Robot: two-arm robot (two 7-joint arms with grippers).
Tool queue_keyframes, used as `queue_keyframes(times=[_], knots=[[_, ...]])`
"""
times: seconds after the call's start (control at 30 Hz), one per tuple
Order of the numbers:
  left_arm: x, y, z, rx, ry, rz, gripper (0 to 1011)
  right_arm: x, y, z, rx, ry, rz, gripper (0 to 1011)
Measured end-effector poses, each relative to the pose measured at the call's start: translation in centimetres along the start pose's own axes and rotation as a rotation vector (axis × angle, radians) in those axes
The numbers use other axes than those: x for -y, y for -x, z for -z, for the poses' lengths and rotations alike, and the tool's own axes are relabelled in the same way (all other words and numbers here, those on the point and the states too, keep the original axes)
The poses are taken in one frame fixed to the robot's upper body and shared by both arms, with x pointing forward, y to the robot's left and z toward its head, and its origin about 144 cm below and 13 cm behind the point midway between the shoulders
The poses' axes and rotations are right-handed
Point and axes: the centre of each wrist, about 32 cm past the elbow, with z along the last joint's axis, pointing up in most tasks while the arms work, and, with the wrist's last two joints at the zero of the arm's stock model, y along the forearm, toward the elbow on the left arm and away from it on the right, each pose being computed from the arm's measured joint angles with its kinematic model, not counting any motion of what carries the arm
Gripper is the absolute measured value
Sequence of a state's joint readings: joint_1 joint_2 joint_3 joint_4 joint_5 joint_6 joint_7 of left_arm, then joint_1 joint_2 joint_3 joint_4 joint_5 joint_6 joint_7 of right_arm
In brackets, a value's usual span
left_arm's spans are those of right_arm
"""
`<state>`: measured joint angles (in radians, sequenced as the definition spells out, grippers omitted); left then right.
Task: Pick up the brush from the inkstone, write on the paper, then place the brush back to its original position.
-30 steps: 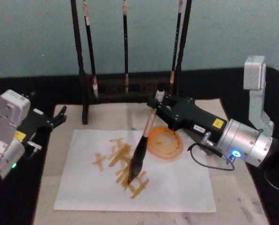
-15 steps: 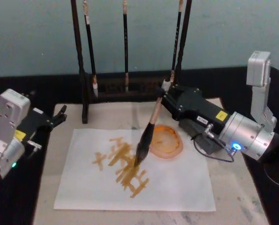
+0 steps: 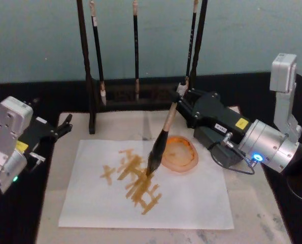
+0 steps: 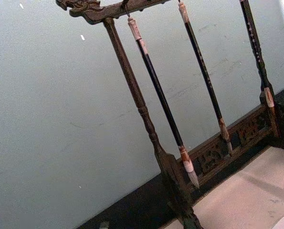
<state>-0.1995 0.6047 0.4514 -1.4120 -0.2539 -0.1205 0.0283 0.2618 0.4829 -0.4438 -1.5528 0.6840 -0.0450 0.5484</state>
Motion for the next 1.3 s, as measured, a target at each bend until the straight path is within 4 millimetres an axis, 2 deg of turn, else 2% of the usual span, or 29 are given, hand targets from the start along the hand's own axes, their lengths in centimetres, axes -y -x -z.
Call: queue_keyframes(times=[0.47,0.83,1.1,1.3], knots=[[0.0,0.0,0.0,0.0,0.0,0.0,1010,0.9,-0.4,-2.0,-0.102,-0.076,0.022,169],[0.0,0.0,0.0,0.0,0.0,0.0,1009,1.3,-1.0,-2.7,-0.139,-0.096,0.042,169],[0.0,0.0,0.0,0.0,0.0,0.0,1010,1.9,-2.9,-3.5,-0.294,-0.101,0.128,169],[0.0,0.0,0.0,0.0,0.0,0.0,1010,3.1,-6.0,-4.0,-0.525,-0.079,0.265,169]])
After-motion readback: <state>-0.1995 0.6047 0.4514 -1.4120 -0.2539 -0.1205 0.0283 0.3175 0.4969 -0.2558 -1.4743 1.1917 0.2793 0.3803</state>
